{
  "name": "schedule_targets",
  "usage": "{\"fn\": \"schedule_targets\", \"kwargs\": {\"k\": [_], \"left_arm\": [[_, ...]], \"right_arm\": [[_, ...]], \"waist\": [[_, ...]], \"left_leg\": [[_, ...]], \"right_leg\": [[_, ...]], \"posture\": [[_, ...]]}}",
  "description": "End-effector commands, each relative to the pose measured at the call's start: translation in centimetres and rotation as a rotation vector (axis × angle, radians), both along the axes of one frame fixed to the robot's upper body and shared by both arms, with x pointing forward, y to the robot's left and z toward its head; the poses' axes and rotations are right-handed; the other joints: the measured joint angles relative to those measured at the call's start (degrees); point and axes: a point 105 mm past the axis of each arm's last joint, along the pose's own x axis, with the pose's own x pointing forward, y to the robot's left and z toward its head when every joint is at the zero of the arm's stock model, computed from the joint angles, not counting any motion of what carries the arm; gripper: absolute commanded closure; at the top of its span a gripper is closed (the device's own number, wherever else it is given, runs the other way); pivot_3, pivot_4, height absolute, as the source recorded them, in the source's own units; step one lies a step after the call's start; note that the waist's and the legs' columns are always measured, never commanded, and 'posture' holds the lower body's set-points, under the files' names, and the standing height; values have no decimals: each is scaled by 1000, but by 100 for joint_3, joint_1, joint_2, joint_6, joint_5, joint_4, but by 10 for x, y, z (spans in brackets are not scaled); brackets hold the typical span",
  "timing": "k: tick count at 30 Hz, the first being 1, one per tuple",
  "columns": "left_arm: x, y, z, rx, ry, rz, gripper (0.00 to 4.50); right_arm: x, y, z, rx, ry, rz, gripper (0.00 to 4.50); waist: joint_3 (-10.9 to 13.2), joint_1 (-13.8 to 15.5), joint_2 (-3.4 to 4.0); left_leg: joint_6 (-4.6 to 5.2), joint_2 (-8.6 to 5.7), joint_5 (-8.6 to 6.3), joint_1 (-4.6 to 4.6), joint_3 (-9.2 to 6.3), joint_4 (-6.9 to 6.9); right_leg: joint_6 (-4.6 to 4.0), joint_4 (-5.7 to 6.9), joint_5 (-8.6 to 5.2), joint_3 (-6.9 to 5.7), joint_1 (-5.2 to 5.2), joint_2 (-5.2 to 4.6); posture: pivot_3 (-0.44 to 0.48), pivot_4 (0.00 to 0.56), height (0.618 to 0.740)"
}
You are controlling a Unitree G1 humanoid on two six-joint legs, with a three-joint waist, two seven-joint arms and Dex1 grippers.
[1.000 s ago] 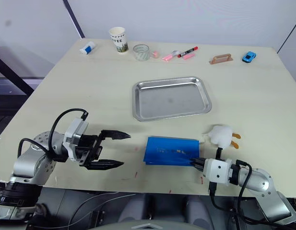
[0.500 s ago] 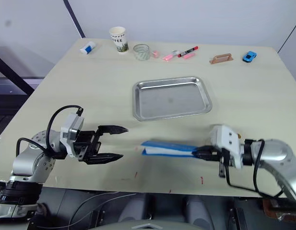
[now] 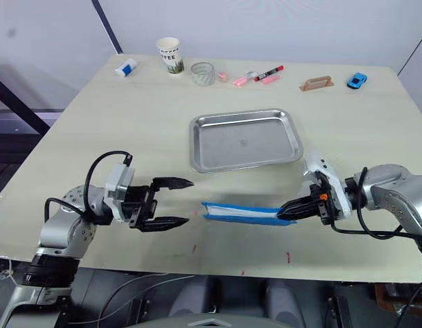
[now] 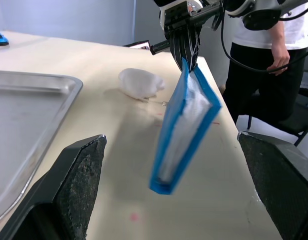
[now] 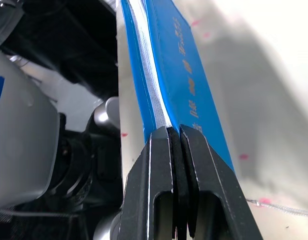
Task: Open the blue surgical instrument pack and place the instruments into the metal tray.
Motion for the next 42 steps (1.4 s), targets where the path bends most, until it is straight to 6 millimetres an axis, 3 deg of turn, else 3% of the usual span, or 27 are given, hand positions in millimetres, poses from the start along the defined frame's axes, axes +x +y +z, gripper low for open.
{"fn": "schedule_targets", "kwargs": {"k": [1, 11, 25, 28, 31, 42], "left_arm": [[0, -5, 4, -19, -28, -28, 0], [2, -31, -7, -19, -73, -76, 0], [4, -42, -18, -34, -95, -78, 0], [4, -43, -19, -37, -90, -77, 647], [5, -43, -20, -37, -106, -73, 1657], [8, -54, -16, -39, -137, -99, 1657]], "right_arm": [[6, 2, 3, 4, -49, 42, 4441], [17, 4, -7, 1, -18, 57, 4441], [20, 3, -13, 8, 20, 35, 4441], [20, 3, -14, 7, 29, 28, 4500], [19, 4, -13, 13, 30, 31, 4500], [19, 3, -13, 11, 26, 27, 4500]], "waist": [[0, -3, 1], [0, -8, 1], [-1, -11, 1], [-1, -11, 0], [-1, -11, 0], [-1, -11, 0]], "left_leg": [[0, 0, 0, 0, 0, 0], [0, 0, 0, 1, 0, 2], [0, 1, 0, 3, -1, 2], [0, 1, 0, 3, -1, 2], [0, 1, 0, 3, -1, 2], [0, 1, 0, 3, 0, 2]], "right_leg": [[0, 2, 0, 0, -1, 1], [0, 3, 1, 0, -2, 2], [-1, 5, 1, -1, -1, 3], [-1, 4, 1, -1, -1, 2], [-1, 5, 1, -1, -1, 3], [0, 4, 1, -1, 0, 2]], "posture": [[0, 150, 740], [0, 150, 740], [0, 150, 740], [0, 150, 740], [0, 150, 740], [0, 150, 740]]}}
